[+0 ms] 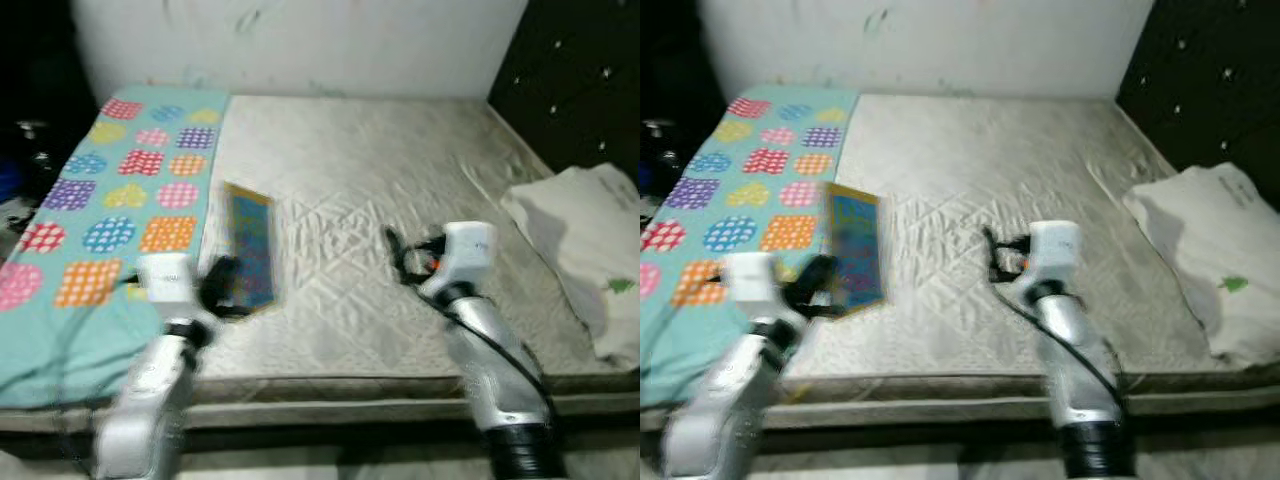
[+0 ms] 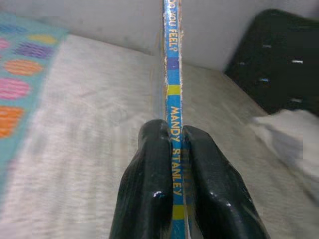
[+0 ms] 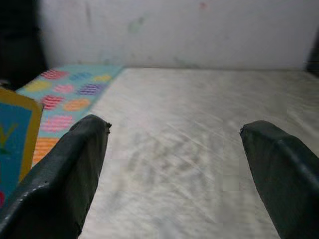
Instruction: Clean up the room
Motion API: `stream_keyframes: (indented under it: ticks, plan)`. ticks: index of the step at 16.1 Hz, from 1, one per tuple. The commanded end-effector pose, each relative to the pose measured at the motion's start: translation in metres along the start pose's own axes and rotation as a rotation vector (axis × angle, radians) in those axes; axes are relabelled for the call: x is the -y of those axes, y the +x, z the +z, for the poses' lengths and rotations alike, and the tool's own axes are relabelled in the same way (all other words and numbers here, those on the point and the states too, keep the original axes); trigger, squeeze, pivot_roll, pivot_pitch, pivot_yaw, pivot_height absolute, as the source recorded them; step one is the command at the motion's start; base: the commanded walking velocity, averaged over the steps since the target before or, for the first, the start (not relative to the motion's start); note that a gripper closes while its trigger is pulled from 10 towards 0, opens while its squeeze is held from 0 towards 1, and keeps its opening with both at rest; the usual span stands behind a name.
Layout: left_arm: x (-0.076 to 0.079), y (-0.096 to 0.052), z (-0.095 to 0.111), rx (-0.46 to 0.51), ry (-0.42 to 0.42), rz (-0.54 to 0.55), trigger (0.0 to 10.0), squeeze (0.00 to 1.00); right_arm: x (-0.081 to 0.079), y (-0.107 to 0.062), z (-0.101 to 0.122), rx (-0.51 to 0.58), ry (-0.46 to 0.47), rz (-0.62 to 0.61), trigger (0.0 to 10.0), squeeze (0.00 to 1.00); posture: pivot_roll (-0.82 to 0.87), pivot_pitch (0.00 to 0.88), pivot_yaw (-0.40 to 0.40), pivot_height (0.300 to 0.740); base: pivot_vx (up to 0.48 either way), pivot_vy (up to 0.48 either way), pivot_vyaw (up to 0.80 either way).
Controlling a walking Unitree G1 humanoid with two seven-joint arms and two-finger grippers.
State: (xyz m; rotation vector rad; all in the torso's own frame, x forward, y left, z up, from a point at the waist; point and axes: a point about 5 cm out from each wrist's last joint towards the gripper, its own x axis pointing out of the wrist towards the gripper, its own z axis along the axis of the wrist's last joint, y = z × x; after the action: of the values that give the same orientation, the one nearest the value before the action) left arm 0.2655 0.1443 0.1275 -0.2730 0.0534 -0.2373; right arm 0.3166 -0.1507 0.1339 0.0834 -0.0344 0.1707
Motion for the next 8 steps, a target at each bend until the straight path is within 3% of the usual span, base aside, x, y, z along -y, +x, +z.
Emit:
stream_keyframes:
  ticks: [1,5,8]
  plan:
    - [-0.0027,0.0003,0.011,0.043,0.02,0.004,10.0,0.0,-0.0077,0.0031,0.0054,0.025,0.005,0.027,10.0,0.0,-0.01,0.045,-0.058,0.74,0.0,-0.319,0.0]
    - [-0.0019,0.0005,0.0114,0.044,0.021,-0.002,10.0,0.0,-0.0078,0.0033,0.0052,0.025,-0.002,0.029,10.0,0.0,-0.01,0.045,-0.058,0.74,0.0,-0.317,0.0]
    - [-0.0011,0.0007,0.0135,0.07,0.012,-0.017,10.0,0.0,-0.0082,0.0033,0.0043,0.025,0.0,0.031,10.0,0.0,-0.01,0.037,-0.058,0.74,0.0,0.0,0.0]
